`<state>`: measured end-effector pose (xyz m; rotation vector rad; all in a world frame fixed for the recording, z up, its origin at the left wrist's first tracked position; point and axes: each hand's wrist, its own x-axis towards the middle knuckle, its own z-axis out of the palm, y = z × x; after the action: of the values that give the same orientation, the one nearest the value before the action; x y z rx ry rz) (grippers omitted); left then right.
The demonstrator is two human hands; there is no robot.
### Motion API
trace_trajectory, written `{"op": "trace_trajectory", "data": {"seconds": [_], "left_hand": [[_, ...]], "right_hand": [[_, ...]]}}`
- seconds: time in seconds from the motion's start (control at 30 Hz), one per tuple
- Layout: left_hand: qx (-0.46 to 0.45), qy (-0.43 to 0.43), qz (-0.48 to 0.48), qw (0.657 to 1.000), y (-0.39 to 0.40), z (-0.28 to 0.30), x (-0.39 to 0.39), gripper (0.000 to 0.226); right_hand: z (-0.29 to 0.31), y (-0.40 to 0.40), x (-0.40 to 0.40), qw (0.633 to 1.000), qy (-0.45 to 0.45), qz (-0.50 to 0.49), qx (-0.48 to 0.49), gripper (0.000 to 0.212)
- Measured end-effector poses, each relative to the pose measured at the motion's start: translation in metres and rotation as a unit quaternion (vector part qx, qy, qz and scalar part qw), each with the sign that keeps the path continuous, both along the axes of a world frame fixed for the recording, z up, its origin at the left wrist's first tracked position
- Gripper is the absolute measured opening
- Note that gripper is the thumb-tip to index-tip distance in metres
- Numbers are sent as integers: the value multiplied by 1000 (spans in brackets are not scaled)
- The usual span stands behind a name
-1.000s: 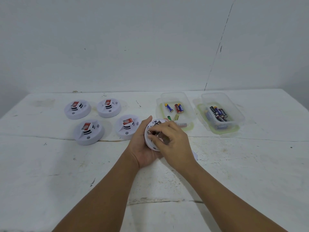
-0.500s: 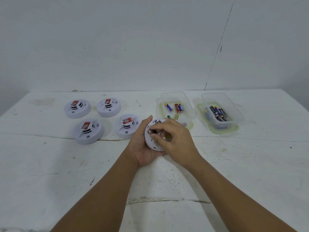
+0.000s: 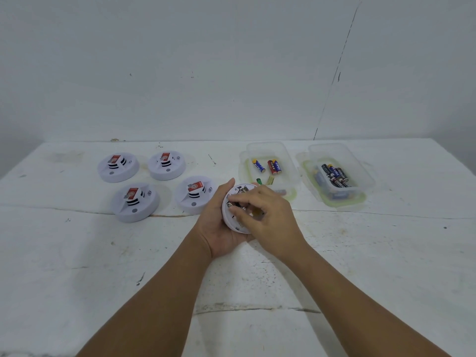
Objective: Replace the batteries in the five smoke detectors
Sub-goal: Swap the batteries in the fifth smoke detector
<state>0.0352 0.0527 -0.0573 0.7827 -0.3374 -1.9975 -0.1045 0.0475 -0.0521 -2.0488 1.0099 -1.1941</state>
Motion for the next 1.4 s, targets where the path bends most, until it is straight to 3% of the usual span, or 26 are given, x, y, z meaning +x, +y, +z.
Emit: {"op": "trace_trajectory", "data": {"seconds": [0.2,0.4,0.6,0.93,1.13,1.4], "left_hand": [[7,-1,9,1000,0,2,1,52],[-14,-45,8,999,0,1,-1,50],[4,-6,7,1000,-1,0,1,50],[22,-12,9,1000,0,4,0,48],[35,7,15,999,0,0,0,43],[-15,-25,3,1000,2,0,-1,55]], "right_hand": [[-4,2,0,1000,-19,-14,-6,19],[0,1,-2,999,-27,3,24,38],[0,2,-2,1000,-21,-8,7,25],[1,9,9,998,-11,-63,-6,15],[7,18,23,977,-93,-120,150,44],[27,4,4,950,-64,-117,281,47]]}}
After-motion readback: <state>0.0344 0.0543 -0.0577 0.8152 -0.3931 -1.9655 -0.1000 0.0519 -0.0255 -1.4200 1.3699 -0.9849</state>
